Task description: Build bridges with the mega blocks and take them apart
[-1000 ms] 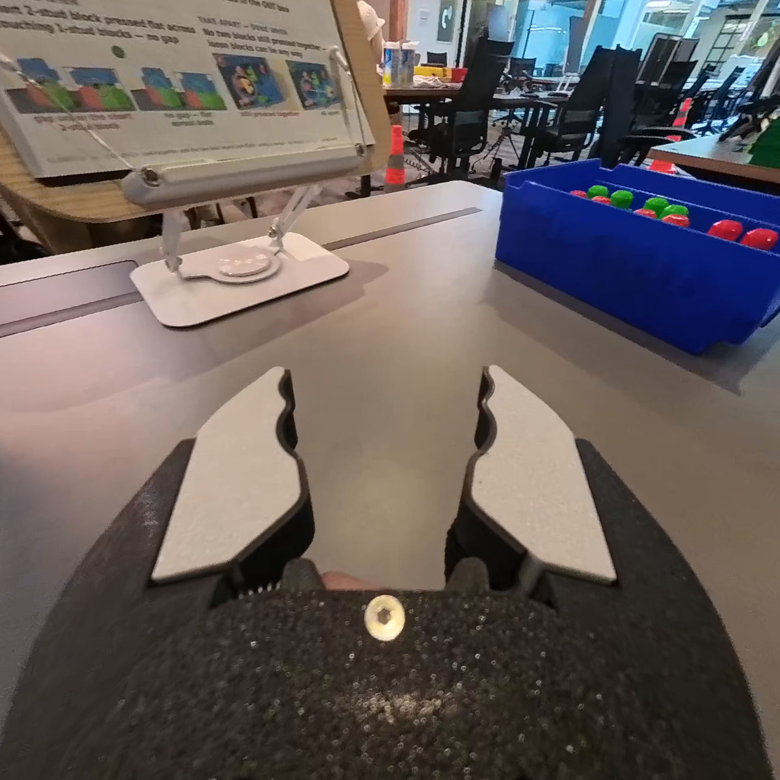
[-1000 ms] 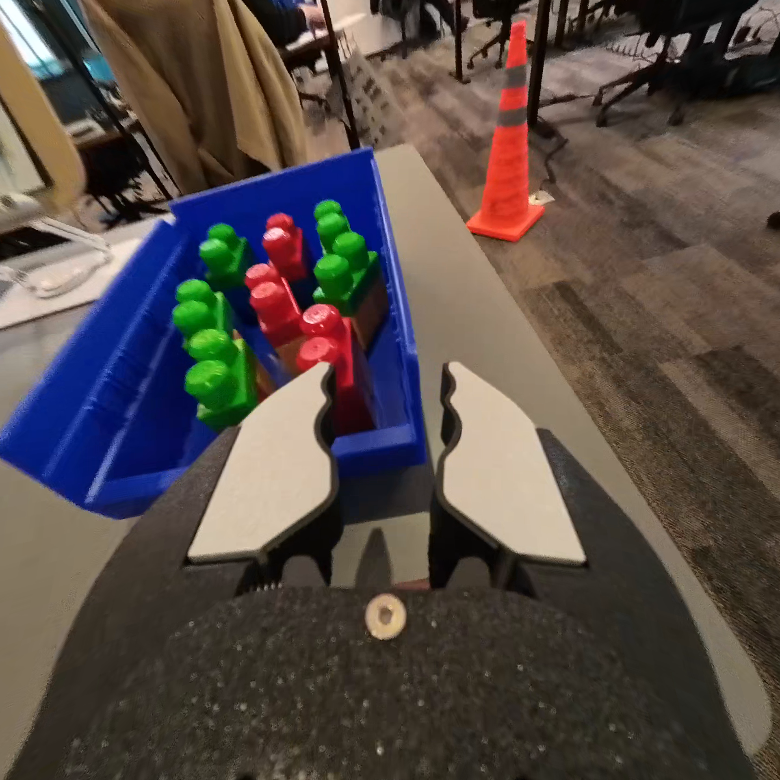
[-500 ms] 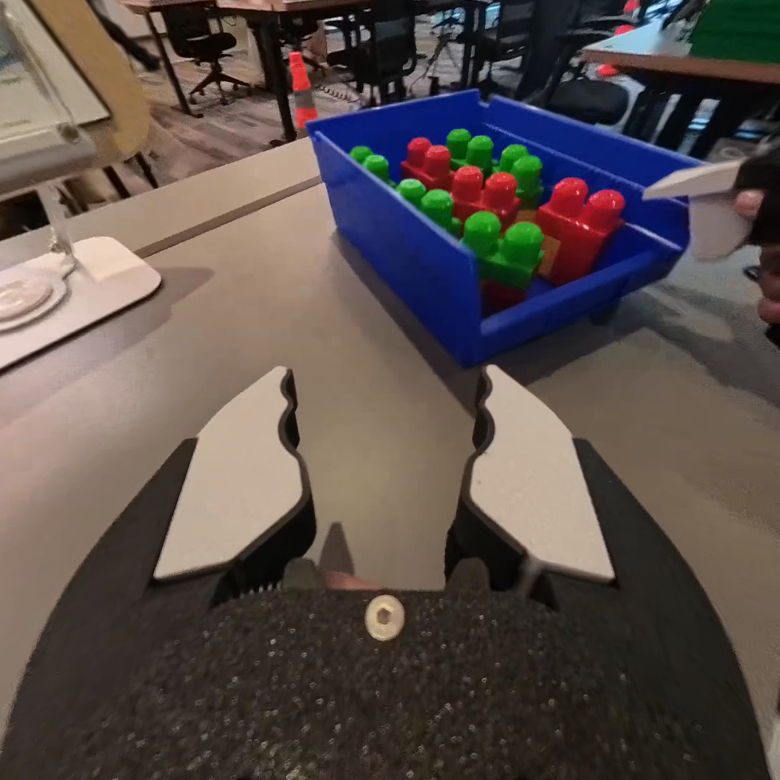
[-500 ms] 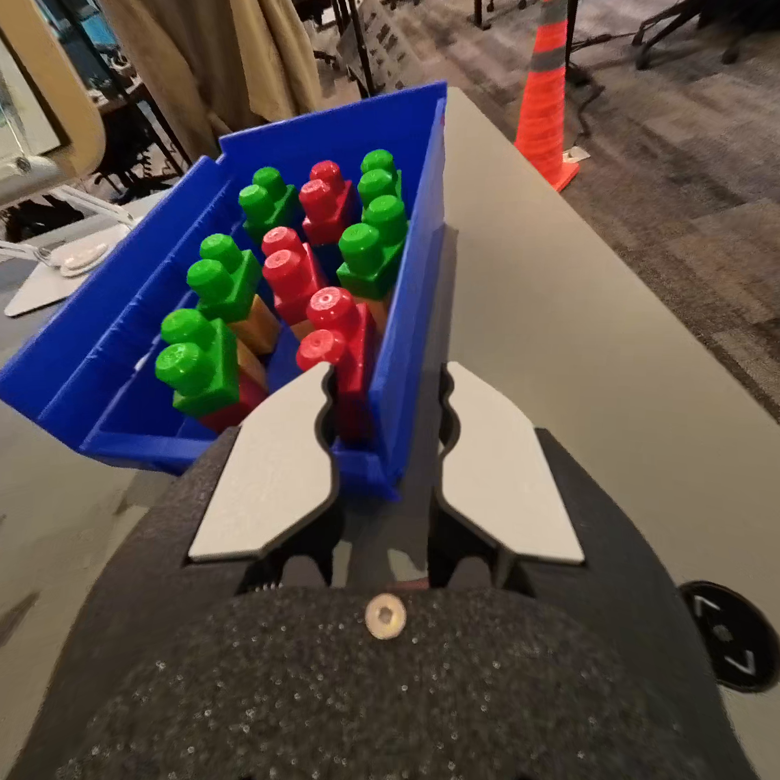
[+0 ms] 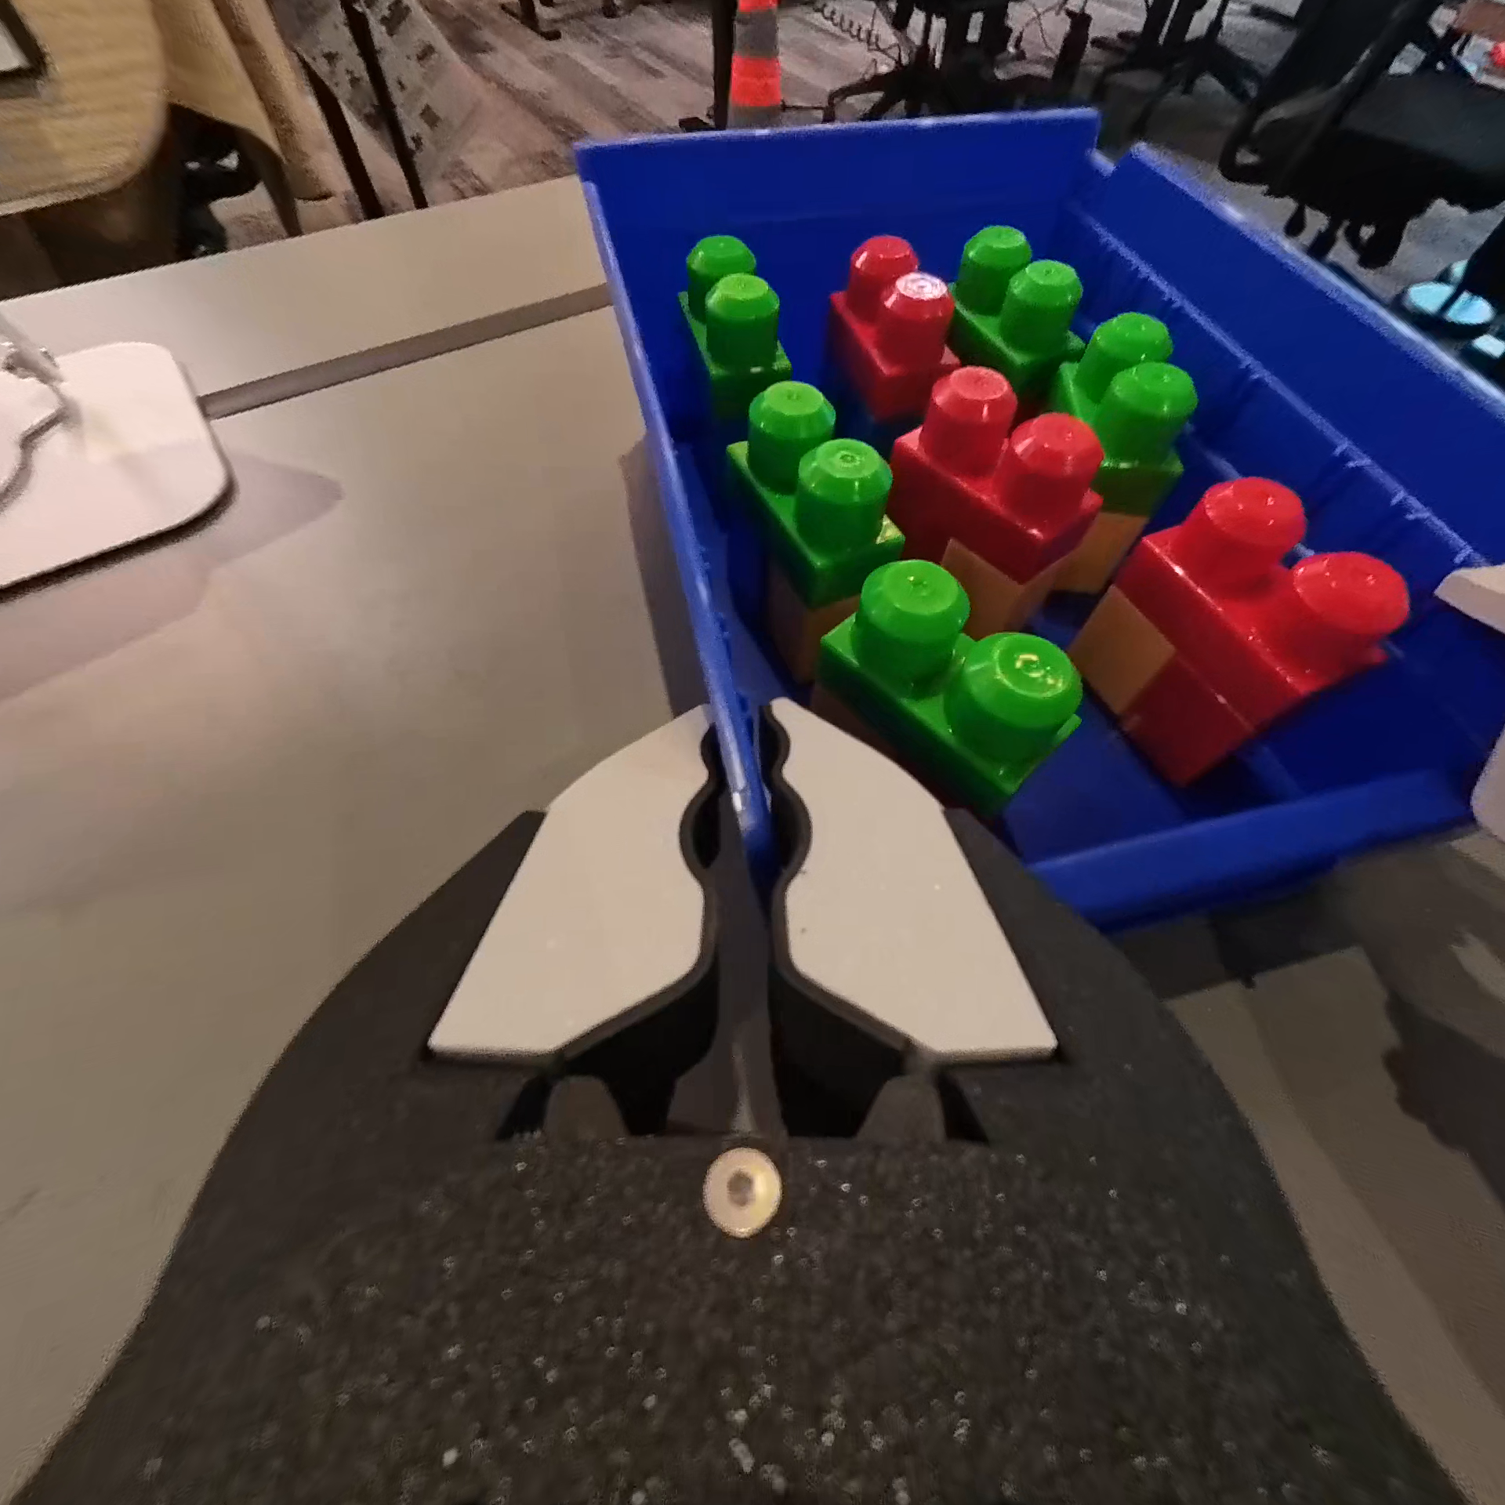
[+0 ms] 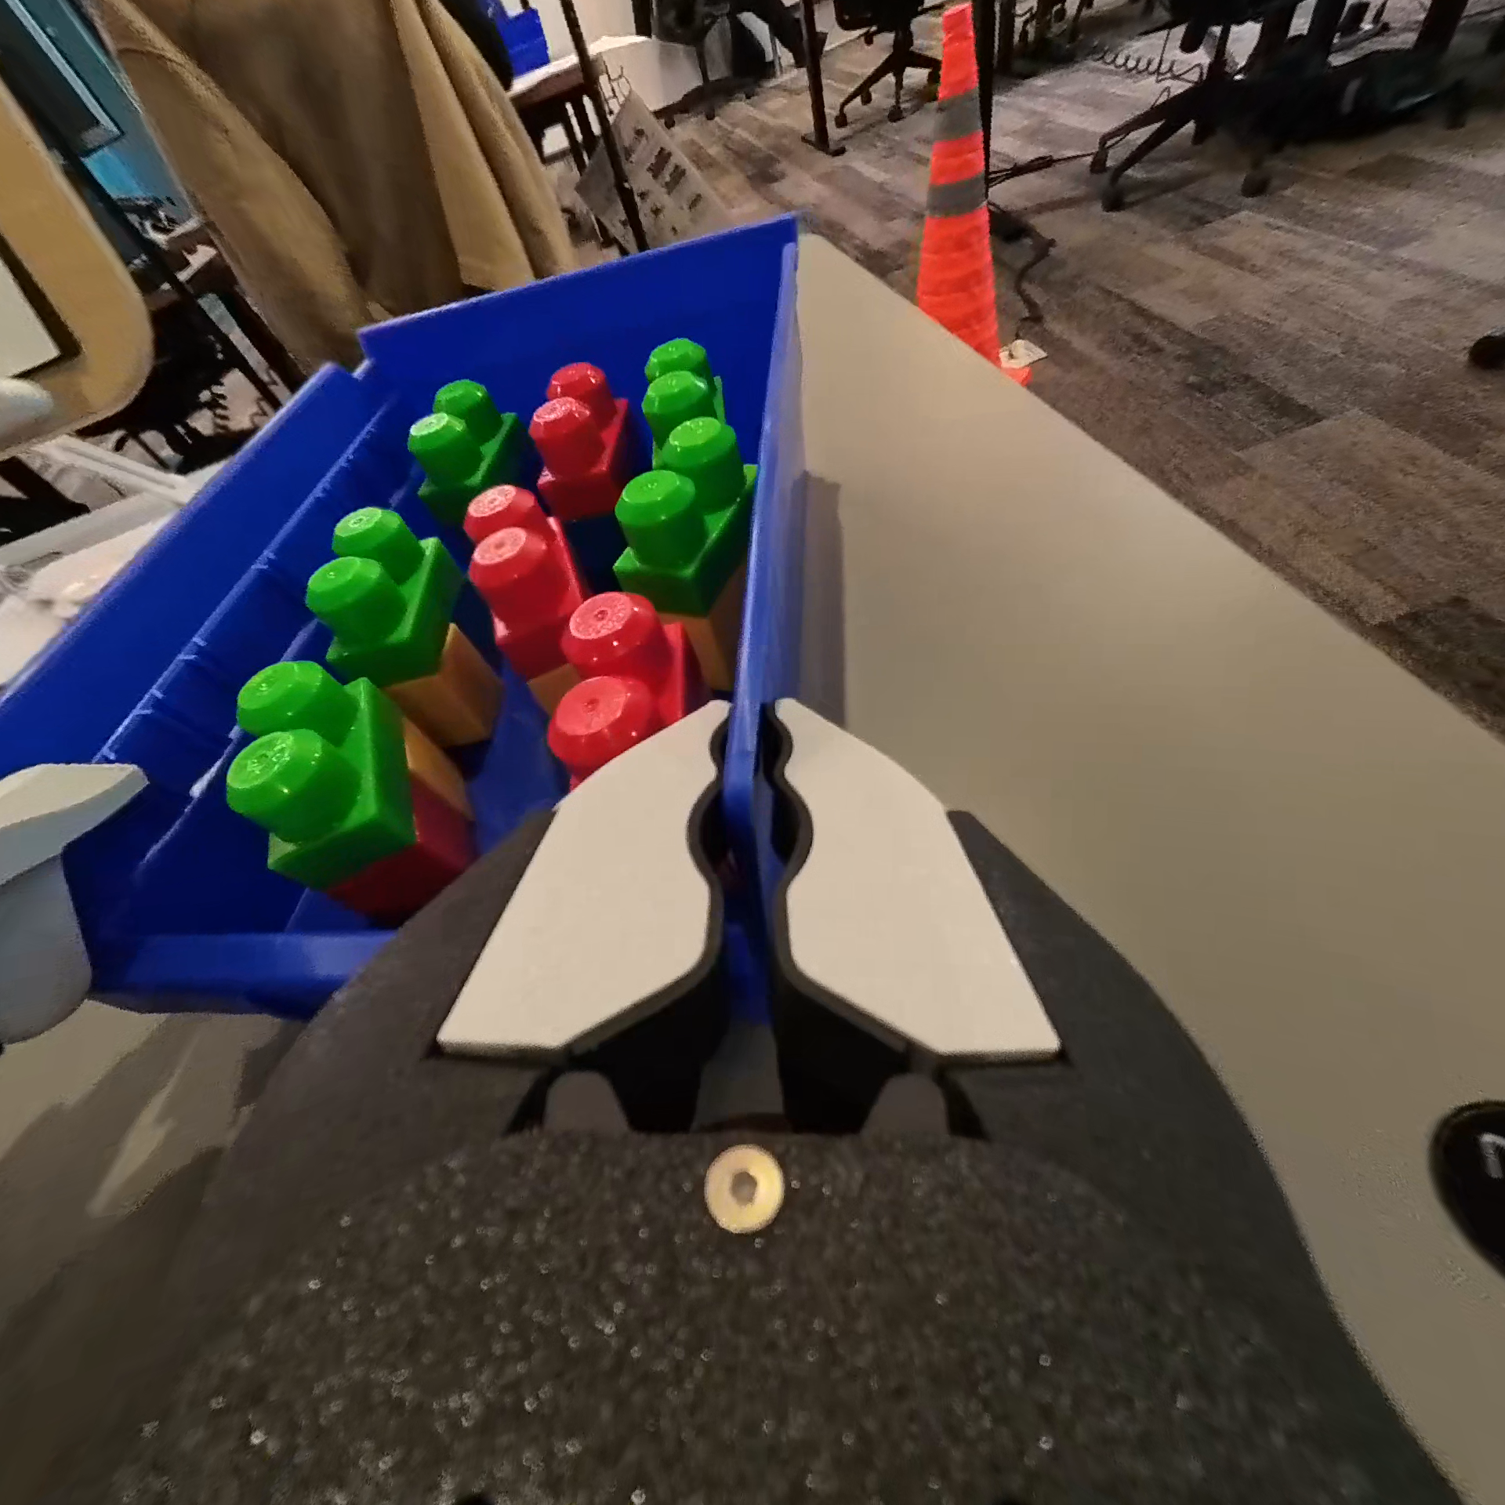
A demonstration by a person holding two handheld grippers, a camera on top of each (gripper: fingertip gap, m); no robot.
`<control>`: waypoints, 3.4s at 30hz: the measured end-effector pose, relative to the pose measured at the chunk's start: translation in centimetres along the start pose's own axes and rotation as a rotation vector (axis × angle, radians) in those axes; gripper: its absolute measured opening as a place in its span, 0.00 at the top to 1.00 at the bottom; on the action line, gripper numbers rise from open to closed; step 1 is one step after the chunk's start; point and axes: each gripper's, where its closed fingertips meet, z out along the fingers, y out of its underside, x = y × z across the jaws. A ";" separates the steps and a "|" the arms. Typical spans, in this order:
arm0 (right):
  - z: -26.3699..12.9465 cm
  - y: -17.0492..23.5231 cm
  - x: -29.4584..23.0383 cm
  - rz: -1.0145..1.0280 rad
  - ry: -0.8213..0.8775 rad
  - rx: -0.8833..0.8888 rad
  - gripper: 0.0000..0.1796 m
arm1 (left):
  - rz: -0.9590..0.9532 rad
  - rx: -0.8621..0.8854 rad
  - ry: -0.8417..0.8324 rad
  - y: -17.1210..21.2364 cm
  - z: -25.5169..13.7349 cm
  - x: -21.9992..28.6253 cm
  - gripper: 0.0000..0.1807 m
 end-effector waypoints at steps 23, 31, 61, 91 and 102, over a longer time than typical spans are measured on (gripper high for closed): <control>-3.9 8.0 -31.9 -0.213 -0.518 -0.085 0.98 | -0.220 0.105 -0.461 9.2 -23.2 -23.7 0.96; -2.0 10.4 -36.0 -0.260 -0.563 -0.146 0.96 | -0.287 0.065 -0.486 11.2 -23.0 -28.5 0.96; -12.1 13.6 -39.5 -0.358 -1.003 -0.213 0.78 | -0.416 -0.001 -0.596 16.5 -34.3 -55.9 0.97; -20.0 14.3 -56.3 -0.436 -0.982 -0.032 0.97 | -0.227 0.411 -0.976 14.5 -52.4 -34.0 0.98; -15.9 -7.8 -33.5 -0.323 -0.554 0.302 0.98 | -0.078 0.602 -0.437 -4.8 -36.9 -18.9 0.97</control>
